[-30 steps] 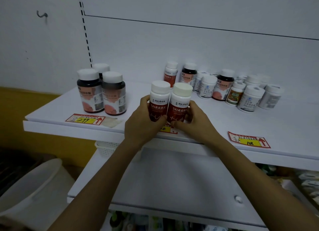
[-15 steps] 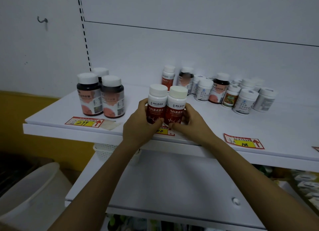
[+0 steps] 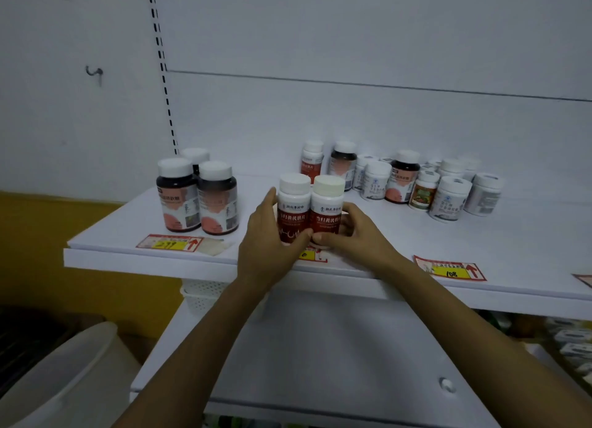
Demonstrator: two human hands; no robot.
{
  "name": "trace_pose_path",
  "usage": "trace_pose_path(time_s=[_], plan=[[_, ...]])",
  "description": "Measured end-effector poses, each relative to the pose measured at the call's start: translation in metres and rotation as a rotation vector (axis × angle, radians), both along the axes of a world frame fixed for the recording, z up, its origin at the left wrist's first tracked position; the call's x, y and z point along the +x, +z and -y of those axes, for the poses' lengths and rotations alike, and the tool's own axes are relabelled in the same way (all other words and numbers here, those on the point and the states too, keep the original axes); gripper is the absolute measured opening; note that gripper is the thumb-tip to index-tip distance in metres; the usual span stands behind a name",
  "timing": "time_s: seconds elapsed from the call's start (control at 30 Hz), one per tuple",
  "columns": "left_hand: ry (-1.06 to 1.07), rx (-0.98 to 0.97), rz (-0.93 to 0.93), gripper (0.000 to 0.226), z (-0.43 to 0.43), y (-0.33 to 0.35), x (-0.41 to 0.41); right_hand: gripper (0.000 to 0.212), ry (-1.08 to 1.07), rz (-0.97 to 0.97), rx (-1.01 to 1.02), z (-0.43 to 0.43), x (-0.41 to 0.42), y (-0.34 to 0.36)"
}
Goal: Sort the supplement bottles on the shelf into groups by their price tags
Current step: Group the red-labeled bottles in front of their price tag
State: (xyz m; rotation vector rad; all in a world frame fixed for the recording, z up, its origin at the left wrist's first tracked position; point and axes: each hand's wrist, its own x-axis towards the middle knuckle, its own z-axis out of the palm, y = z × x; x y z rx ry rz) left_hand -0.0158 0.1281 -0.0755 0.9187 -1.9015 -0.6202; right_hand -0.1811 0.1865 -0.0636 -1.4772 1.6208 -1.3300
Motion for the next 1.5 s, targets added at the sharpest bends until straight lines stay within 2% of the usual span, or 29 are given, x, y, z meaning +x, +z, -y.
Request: trace_pose_path(time_s=[0.13,0.23,0.43,0.57,0.67,0.9,1.07,1.33,1.5], plan=[[0.047,-0.154,-0.012,0.081,-0.008,0.019,0.003,0.077,0.026,0.032,0.025,-0.004,-0.008,0.023],[0.053,-0.262,0.007,0.076,-0.003,0.052,0.002,0.067,-0.031,0.004,-0.031,-0.005,-0.016,0.053],[-0.041,-0.154,0.235,0.069,0.021,0.123,-0.019,0.048,-0.149,-0.120,-0.086,0.023,-0.047,0.098],[-0.141,0.074,0.411,0.066,0.041,0.154,-0.037,0.043,-0.128,-0.310,-0.043,0.063,-0.063,0.116],[-0.122,0.152,0.444,0.064,0.057,0.162,-0.040,0.041,-0.112,-0.460,-0.021,0.104,-0.072,0.123],[-0.052,0.215,0.529,0.066,0.086,0.154,-0.044,0.046,-0.065,-0.949,-0.046,0.188,-0.074,0.129],[-0.021,0.162,0.647,0.064,0.094,0.145,-0.041,0.048,-0.026,-1.127,0.064,0.225,-0.075,0.120],[0.026,0.147,0.633,0.062,0.104,0.136,-0.034,0.046,0.028,-1.122,0.086,0.242,-0.070,0.112],[0.173,0.046,0.700,0.065,0.107,0.132,-0.038,0.046,0.045,-1.054,0.006,0.233,-0.064,0.106]])
